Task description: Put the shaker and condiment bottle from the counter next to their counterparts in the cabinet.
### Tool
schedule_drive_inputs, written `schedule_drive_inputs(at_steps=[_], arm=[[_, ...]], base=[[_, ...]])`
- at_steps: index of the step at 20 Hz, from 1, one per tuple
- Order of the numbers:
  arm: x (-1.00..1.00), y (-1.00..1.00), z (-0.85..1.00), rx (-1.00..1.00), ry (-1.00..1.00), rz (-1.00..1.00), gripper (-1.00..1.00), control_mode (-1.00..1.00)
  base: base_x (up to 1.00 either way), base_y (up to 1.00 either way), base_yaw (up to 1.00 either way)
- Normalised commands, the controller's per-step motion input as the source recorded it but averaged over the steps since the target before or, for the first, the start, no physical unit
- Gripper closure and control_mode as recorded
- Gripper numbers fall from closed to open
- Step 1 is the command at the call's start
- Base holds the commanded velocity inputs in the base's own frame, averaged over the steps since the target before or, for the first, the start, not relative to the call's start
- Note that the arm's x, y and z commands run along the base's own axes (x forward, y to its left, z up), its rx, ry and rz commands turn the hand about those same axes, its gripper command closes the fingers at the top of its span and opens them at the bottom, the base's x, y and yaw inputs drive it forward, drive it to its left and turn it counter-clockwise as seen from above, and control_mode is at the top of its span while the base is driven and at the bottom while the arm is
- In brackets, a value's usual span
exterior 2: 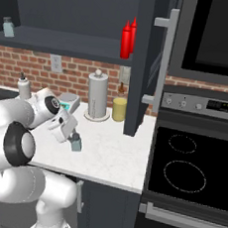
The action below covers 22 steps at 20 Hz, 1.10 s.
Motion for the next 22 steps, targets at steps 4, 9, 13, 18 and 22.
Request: schedule_drive_inputs(at_steps=[4, 9, 13, 18, 22], arm=[[-0.25, 0.00, 0.86, 0.00, 0.00, 0.01, 1.00, -1.00], [-0.34, 0.06, 0.79, 0.00, 0.00, 0.10, 1.00, -1.00], [-0.43, 0.01, 0.76, 0.00, 0.00, 0.16, 1.00, -1.00], [-0.38, 0.02, 0.65, 0.00, 0.00, 0.27, 1.00, -1.00], [-0.25, 0.12, 0.50, 0.00, 0.00, 0.34, 1.00, -1.00]], base=[[0.00, 0.00, 0.00], [0.00, 0.00, 0.00], [0.00, 0.00, 0.00], [0.00, 0.00, 0.00], [0.00, 0.00, 0.00]])
